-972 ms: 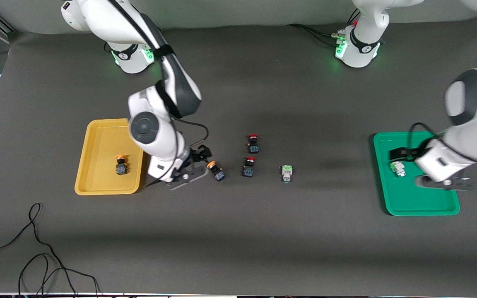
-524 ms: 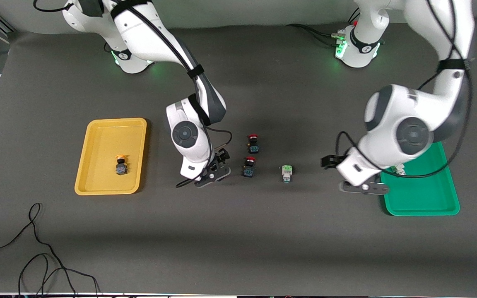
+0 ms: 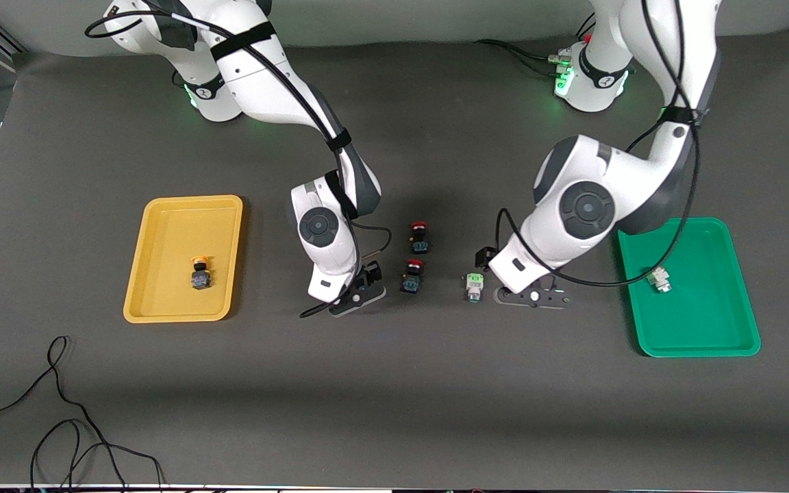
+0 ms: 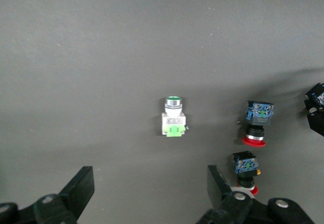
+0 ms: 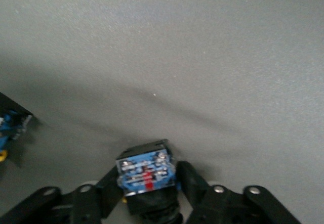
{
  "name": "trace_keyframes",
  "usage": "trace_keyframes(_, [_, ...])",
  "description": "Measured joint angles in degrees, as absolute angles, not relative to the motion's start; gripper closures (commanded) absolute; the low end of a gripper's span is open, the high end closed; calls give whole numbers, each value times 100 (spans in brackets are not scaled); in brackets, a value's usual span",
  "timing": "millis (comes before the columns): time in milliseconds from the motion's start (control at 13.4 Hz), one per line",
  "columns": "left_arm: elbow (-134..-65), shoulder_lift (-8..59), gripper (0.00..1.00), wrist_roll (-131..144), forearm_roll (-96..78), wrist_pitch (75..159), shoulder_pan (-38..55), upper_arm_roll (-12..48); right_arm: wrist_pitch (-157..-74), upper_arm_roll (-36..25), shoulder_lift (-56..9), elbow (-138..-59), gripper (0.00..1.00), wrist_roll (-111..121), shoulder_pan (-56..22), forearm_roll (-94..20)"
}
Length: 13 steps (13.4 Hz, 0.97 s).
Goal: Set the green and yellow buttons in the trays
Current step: 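Reach the right gripper to another yellow button while the left gripper reaches a green button, then grasp the yellow button with the right gripper while the left gripper grasps the green button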
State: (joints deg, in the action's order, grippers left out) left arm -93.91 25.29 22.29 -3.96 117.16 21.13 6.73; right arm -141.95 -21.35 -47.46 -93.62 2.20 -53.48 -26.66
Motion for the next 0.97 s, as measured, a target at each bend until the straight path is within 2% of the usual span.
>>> trace_keyframes(224, [-9437, 2878, 1, 2837, 95, 12116, 2474, 672, -14200, -2143, -4723, -9356, 100, 212, -5344, -2824])
trace_keyframes(374, [-9680, 3152, 1, 3023, 252, 12806, 2625, 668, -14071, -2233, -4604, -9328, 100, 181, -5333, -2840])
trace_keyframes(598, [-10155, 3485, 1, 3032, 275, 13835, 2634, 615, -12889, -2726, -3958, -9222, 100, 175, -5274, -2854])
trace_keyframes(748, [-10273, 3629, 1, 3032, 284, 14131, 2633, 596, -11728, -3257, -3294, -9160, 100, 175, -5250, -2854])
trace_keyframes(823, [-10306, 3663, 5, 3032, 287, 14199, 2633, 596, -11171, -3564, -2961, -9140, 100, 176, -5249, -2841])
trace_keyframes(898, [-10320, 3695, 23, 3033, 288, 14259, 2634, 595, -10663, -3918, -2638, -9133, 100, 178, -5253, -2802])
trace_keyframes(972, [-10323, 3724, 48, 3032, 291, 14291, 2634, 593, -10242, -4258, -2362, -9134, 100, 190, -5245, -2710])
